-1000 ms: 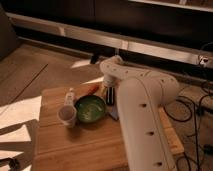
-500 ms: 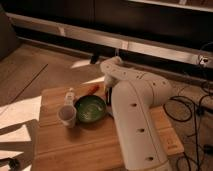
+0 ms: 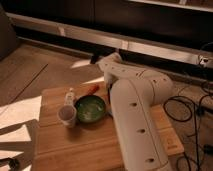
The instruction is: Place the eraser on the white sponge
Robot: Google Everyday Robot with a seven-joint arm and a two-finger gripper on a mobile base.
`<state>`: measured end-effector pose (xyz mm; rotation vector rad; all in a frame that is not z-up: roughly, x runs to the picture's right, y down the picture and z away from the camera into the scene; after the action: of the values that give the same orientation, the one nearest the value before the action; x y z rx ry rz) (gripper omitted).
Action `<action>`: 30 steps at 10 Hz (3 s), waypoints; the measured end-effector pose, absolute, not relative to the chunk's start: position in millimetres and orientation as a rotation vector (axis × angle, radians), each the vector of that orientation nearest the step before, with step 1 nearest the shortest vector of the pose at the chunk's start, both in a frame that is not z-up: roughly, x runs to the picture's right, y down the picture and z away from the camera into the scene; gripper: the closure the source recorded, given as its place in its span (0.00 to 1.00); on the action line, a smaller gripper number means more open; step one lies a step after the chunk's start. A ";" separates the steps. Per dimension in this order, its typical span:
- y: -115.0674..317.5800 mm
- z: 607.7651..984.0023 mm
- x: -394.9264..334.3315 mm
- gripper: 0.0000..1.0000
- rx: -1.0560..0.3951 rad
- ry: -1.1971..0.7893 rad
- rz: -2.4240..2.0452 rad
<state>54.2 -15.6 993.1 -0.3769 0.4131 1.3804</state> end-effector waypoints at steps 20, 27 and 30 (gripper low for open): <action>65.4 899.9 87.8 0.98 -0.398 0.579 1.458; 74.2 907.3 77.9 0.94 -0.449 0.578 1.424; 74.3 907.3 78.1 0.94 -0.449 0.579 1.424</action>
<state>78.1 74.3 907.3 -0.4494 0.5786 1.4241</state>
